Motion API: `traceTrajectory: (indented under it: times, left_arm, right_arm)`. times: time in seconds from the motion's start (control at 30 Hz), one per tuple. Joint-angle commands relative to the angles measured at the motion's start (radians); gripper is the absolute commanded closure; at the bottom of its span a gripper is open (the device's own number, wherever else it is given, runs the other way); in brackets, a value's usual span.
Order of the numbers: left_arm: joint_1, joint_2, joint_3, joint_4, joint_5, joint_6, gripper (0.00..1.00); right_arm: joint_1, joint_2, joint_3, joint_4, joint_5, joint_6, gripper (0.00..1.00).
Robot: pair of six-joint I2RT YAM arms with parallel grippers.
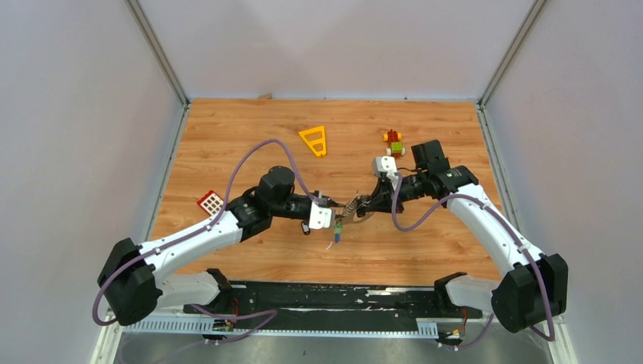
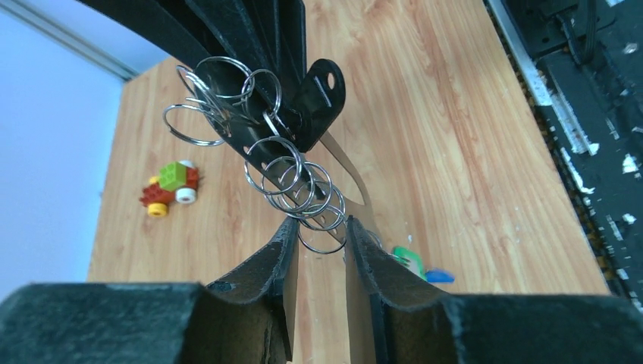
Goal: Put the keys on the keyring
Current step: Adjust the keyring.
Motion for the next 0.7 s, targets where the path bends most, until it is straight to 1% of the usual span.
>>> traceTrajectory:
  times: [0.0,0.13,0.2,0.27,0.33,0.43,0.57,0.67]
  left_arm:
    - [-0.002,0.03,0.085,-0.146,0.09,-0.175,0.78]
    - [-0.002,0.073,0.128,-0.149,0.061,-0.374,0.85]
    - [-0.002,0.11,0.162,-0.174,0.019,-0.483,0.88]
    - [-0.002,0.148,0.199,-0.221,0.006,-0.537,0.93]
    - [-0.001,0.173,0.207,-0.221,0.003,-0.587,0.96]
    - [-0.002,0.195,0.196,-0.188,-0.002,-0.642,0.98]
    - [-0.002,0.229,0.216,-0.205,-0.018,-0.67,0.99]
    - [0.001,0.246,0.224,-0.205,-0.022,-0.696,1.0]
  right_arm:
    - [-0.013,-0.03,0.038,0.13,0.103,0.064,0.91]
    - [-0.013,-0.015,0.062,0.133,0.145,0.063,0.74]
    - [-0.013,-0.017,0.062,0.133,0.168,0.061,0.59]
    - [-0.014,-0.029,0.053,0.135,0.185,0.052,0.52]
    - [-0.014,-0.045,0.039,0.142,0.203,0.05,0.49]
    - [-0.014,-0.078,0.026,0.123,0.219,0.027,0.48]
    - [-0.014,-0.114,0.03,0.067,0.224,-0.016,0.47]
    - [-0.014,-0.134,0.034,0.055,0.278,-0.014,0.44]
